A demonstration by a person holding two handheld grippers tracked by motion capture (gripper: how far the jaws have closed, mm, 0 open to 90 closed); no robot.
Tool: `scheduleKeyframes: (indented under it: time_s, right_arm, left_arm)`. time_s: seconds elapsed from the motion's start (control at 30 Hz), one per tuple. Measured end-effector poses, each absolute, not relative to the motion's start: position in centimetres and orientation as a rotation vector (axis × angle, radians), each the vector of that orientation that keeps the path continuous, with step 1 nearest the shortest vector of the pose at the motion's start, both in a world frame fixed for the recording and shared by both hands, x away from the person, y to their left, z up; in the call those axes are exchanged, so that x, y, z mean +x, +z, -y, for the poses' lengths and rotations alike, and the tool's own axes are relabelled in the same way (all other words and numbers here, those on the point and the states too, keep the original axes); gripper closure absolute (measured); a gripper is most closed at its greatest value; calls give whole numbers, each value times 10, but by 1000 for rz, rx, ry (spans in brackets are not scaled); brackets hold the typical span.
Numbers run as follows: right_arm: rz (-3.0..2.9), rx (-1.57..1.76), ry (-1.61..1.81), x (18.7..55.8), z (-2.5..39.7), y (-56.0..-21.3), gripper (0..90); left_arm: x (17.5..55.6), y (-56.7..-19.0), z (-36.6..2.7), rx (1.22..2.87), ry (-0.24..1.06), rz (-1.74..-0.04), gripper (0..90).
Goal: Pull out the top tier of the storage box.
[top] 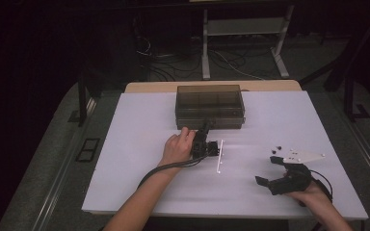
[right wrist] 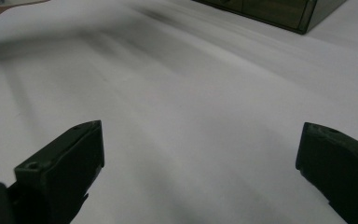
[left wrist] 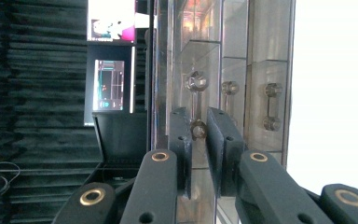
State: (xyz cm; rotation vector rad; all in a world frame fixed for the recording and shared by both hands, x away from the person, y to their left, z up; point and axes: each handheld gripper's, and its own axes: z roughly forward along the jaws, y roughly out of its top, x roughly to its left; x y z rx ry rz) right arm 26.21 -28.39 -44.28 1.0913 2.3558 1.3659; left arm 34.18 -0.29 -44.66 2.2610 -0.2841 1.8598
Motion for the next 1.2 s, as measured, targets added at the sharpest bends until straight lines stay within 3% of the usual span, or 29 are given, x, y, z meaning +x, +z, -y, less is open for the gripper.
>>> scheduleKeyframes:
  time_s: [0.83,0.9,0.93,1.2]
  right_arm:
    - [-2354,1088,1368,261,284,-442,5]
    - [-2354,1087,1366,261,283,-442,5]
    - [-2355,1081,1365,261,283,-442,6]
    - [-2348,1088,1369,261,284,-441,5]
  left_arm:
    - [321,-445,0,2277,1828,263,790]
    - [320,-445,0,2275,1822,261,762]
    - [319,-445,0,2279,1822,257,705]
    - [308,-445,-4,2260,1812,236,604]
